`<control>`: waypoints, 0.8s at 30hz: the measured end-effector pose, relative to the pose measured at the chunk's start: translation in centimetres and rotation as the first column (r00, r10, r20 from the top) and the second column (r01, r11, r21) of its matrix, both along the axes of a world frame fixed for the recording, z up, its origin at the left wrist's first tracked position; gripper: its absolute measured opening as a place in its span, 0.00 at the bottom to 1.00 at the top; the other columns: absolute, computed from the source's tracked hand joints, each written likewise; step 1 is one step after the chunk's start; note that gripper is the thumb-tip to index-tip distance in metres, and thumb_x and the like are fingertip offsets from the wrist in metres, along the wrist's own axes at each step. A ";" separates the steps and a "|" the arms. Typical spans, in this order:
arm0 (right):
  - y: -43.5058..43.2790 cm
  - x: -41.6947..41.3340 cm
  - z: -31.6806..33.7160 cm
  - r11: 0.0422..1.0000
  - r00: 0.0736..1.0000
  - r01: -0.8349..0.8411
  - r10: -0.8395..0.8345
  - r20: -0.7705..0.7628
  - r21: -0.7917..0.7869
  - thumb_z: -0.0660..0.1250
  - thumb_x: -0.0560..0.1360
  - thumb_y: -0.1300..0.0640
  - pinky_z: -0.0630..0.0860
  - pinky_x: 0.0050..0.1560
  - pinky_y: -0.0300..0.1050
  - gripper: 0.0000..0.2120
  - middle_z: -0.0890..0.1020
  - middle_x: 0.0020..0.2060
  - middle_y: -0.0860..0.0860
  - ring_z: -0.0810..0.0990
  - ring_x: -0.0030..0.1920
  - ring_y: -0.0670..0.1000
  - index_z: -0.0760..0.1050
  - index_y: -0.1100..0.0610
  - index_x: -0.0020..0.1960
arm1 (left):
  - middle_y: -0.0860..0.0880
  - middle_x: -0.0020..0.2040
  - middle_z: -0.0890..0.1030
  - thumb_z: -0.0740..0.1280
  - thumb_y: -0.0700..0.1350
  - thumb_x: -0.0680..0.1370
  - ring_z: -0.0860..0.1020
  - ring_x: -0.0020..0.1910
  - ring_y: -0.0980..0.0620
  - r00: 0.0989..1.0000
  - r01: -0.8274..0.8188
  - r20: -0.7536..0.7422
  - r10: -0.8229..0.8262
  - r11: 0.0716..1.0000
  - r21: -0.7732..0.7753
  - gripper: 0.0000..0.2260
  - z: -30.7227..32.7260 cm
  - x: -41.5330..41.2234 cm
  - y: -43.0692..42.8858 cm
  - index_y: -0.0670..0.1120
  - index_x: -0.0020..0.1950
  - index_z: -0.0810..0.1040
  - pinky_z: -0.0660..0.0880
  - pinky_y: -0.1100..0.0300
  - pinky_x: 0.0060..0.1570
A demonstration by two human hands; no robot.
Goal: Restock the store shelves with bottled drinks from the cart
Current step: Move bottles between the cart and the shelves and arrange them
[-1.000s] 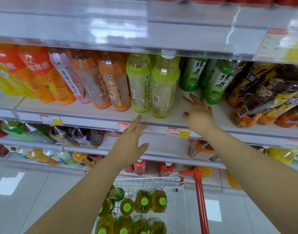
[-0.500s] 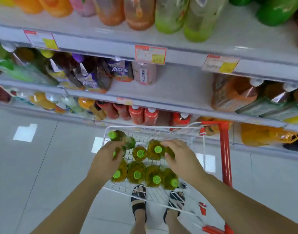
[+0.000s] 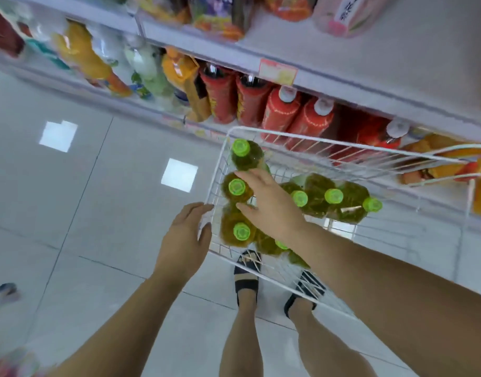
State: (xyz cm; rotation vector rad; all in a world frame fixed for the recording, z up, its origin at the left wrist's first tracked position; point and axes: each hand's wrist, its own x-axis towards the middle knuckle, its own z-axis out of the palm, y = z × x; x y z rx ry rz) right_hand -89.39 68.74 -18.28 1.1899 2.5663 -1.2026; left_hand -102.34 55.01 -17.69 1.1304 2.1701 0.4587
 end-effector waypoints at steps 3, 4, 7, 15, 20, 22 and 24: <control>0.7 -2.1 -0.8 0.999 0.999 0.007 -0.008 0.035 0.033 0.69 0.73 0.52 0.74 0.57 0.50 0.23 0.70 0.62 0.50 0.72 0.60 0.54 0.69 0.50 0.67 | 0.49 0.63 0.75 0.63 0.40 0.78 0.74 0.60 0.50 0.999 -0.022 0.038 0.021 1.000 0.021 0.15 -0.3 0.0 -0.3 0.46 0.65 0.74 0.66 0.64 0.58; 1.0 -2.5 -0.7 1.000 1.000 0.019 -0.019 0.023 0.013 0.70 0.72 0.54 0.75 0.55 0.50 0.21 0.71 0.58 0.51 0.74 0.56 0.53 0.72 0.51 0.64 | 0.49 0.64 0.75 0.63 0.41 0.78 0.74 0.61 0.50 0.998 -0.028 0.048 0.027 1.000 0.014 0.16 -0.3 0.0 -0.2 0.47 0.66 0.74 0.65 0.64 0.59; 1.5 -2.0 0.3 1.000 1.000 -0.030 0.030 -0.008 0.000 0.72 0.70 0.59 0.75 0.51 0.48 0.19 0.73 0.51 0.52 0.74 0.41 0.50 0.76 0.55 0.60 | 0.50 0.66 0.72 0.64 0.41 0.78 0.70 0.64 0.50 0.996 -0.041 0.082 0.040 0.999 0.009 0.17 0.1 -0.2 0.1 0.48 0.67 0.72 0.62 0.65 0.61; 2.5 2.4 7.9 0.997 0.979 0.070 -0.062 -0.196 0.037 0.74 0.69 0.54 0.69 0.60 0.35 0.16 0.74 0.48 0.45 0.75 0.55 0.46 0.78 0.52 0.56 | 0.54 0.68 0.68 0.68 0.46 0.75 0.65 0.67 0.55 0.973 0.060 0.212 -0.088 0.989 0.136 0.26 3.4 -0.5 3.0 0.56 0.72 0.63 0.60 0.66 0.64; 4.5 -0.2 13.9 0.979 0.900 0.176 -0.203 -0.385 -0.104 0.69 0.69 0.46 0.76 0.54 0.48 0.11 0.74 0.43 0.46 0.78 0.47 0.46 0.77 0.47 0.51 | 0.56 0.66 0.70 0.72 0.52 0.70 0.68 0.66 0.55 0.933 -0.022 0.356 -0.057 0.977 0.214 0.31 5.3 0.1 5.3 0.59 0.70 0.62 0.66 0.54 0.67; 5.1 -1.3 15.6 0.971 0.865 0.164 -0.227 -0.447 -0.177 0.66 0.69 0.44 0.77 0.52 0.45 0.11 0.76 0.44 0.46 0.79 0.48 0.47 0.77 0.45 0.50 | 0.58 0.61 0.75 0.73 0.54 0.67 0.74 0.61 0.58 0.905 -0.123 0.425 0.017 0.967 0.224 0.32 6.2 0.0 5.8 0.57 0.68 0.64 0.72 0.53 0.61; 5.2 -2.3 16.6 0.959 0.833 0.127 -0.241 -0.498 -0.252 0.69 0.70 0.47 0.77 0.51 0.42 0.08 0.79 0.47 0.49 0.80 0.49 0.46 0.77 0.44 0.49 | 0.62 0.54 0.78 0.76 0.51 0.67 0.77 0.53 0.63 0.894 -0.207 0.441 0.084 0.949 0.239 0.30 6.9 -0.3 5.7 0.58 0.65 0.66 0.76 0.60 0.54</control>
